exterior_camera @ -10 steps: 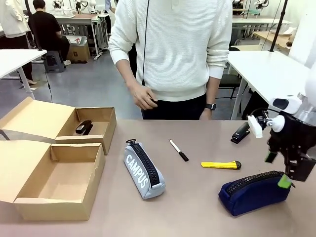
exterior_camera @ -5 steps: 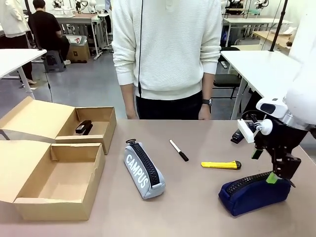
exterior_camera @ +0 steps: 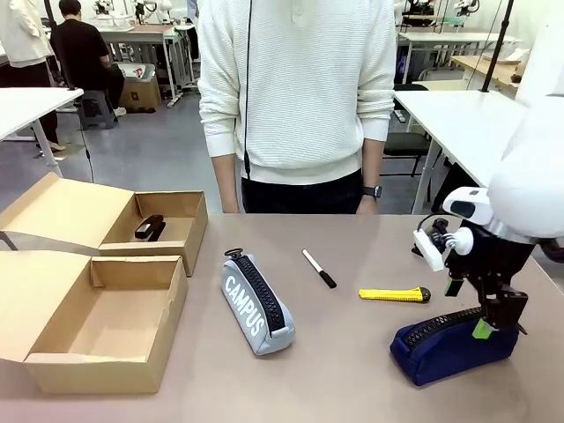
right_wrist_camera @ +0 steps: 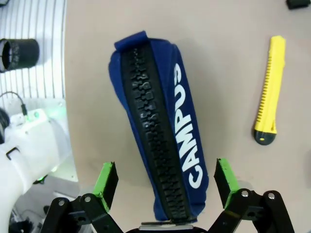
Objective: Place items inside the box.
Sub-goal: Pick up a Pencil pouch or Stapler and place it inside the Mailer Box closest to the robot.
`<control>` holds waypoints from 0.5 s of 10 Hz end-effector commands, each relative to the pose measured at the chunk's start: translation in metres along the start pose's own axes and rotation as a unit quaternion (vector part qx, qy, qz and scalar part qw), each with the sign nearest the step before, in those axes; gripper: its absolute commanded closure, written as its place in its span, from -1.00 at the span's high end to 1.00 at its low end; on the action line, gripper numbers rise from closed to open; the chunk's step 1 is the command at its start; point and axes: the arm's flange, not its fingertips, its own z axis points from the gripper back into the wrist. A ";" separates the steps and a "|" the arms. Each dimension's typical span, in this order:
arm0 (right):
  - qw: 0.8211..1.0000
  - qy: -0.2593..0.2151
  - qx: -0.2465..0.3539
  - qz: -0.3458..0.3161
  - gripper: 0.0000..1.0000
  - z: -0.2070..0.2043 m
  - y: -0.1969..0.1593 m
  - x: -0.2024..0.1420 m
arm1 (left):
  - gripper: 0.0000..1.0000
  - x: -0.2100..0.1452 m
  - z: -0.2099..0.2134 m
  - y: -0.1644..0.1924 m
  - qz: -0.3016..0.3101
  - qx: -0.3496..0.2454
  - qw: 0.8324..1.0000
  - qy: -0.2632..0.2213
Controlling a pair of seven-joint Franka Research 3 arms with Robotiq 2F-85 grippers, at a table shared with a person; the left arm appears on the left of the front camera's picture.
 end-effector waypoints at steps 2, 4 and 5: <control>1.000 0.017 0.000 -0.006 1.00 -0.036 0.012 -0.009 | 1.00 -0.001 0.002 -0.001 -0.013 -0.005 1.000 0.002; 1.000 0.001 -0.007 0.008 1.00 -0.041 0.013 -0.009 | 1.00 -0.001 0.002 -0.001 -0.013 -0.005 1.000 0.002; 1.000 0.007 -0.001 0.006 1.00 -0.042 0.013 -0.008 | 1.00 -0.001 0.002 -0.001 -0.013 -0.005 1.000 0.002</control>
